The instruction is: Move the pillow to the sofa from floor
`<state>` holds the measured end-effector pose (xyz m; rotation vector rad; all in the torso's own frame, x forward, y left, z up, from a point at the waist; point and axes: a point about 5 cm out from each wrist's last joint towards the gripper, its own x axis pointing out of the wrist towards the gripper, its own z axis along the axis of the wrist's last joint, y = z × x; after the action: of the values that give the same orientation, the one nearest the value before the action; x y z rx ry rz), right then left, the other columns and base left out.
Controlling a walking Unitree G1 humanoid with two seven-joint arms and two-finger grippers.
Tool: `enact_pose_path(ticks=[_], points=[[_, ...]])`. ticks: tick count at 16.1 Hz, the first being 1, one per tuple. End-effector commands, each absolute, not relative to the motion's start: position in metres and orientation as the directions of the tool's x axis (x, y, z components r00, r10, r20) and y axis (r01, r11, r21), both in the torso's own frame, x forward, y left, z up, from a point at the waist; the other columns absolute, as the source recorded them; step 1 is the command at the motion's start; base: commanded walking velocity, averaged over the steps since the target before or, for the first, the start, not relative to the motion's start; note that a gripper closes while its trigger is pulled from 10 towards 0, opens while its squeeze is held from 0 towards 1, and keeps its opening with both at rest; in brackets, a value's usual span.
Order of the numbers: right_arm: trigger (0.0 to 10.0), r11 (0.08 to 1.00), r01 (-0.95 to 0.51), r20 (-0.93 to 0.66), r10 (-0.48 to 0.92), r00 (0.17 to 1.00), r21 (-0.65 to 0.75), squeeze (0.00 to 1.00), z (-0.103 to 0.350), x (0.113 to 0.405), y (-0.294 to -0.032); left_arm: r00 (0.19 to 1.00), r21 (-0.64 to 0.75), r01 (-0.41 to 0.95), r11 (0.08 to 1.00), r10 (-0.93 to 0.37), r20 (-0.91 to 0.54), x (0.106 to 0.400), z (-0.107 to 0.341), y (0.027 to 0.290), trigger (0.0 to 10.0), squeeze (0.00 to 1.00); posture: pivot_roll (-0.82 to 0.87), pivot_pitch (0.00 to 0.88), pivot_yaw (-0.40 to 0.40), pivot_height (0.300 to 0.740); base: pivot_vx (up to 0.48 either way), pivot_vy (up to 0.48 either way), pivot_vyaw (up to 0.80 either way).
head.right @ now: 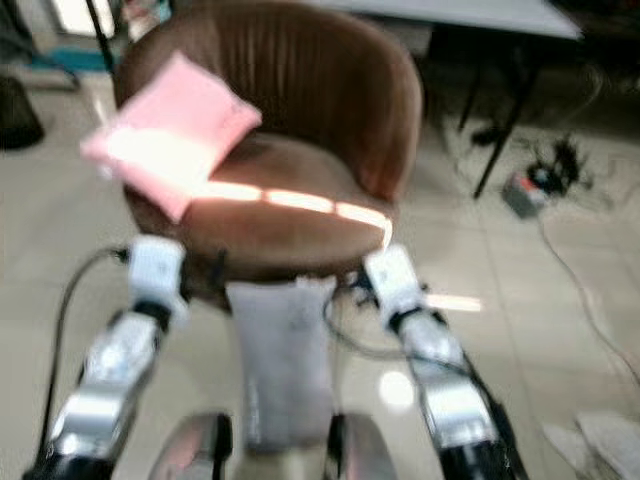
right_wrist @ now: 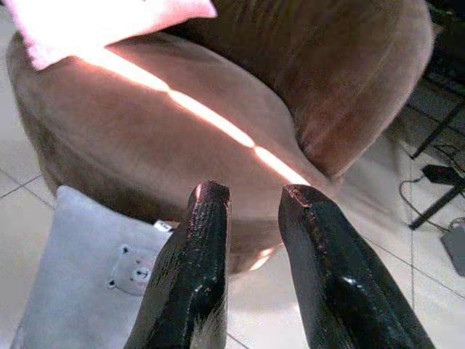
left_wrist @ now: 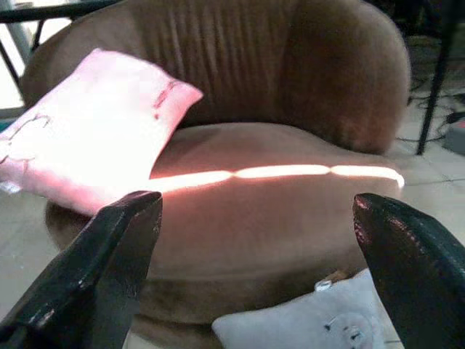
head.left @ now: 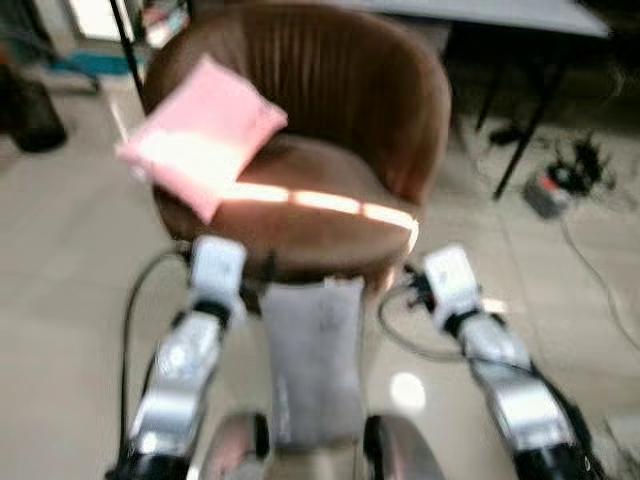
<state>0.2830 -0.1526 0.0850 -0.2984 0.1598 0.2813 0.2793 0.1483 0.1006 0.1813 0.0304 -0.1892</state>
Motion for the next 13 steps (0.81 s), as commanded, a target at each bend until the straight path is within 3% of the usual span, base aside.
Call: enact_pose_path(ticks=[1,13], points=[[10.0,0.922,-0.294,-0.190,0.250,0.949,-0.254,0.00,0.0868,0.2832,-0.1514,0.983,0.187,0.184,0.965,-0.180,-0.040,0.2797,0.1035,0.1522,10.0,0.00,-0.04,0.011,-0.064,0.609,0.281,0.000,0.00],[10.0,0.928,-0.287,-0.189,0.246,0.951,-0.236,0.00,0.0844,0.2835,-0.1514,0.981,0.197,0.193,0.961,-0.189,-0.039,0.2808,0.1048,0.1519,10.0,0.00,-0.04,0.000,-0.057,0.609,0.271,0.000,0.00]])
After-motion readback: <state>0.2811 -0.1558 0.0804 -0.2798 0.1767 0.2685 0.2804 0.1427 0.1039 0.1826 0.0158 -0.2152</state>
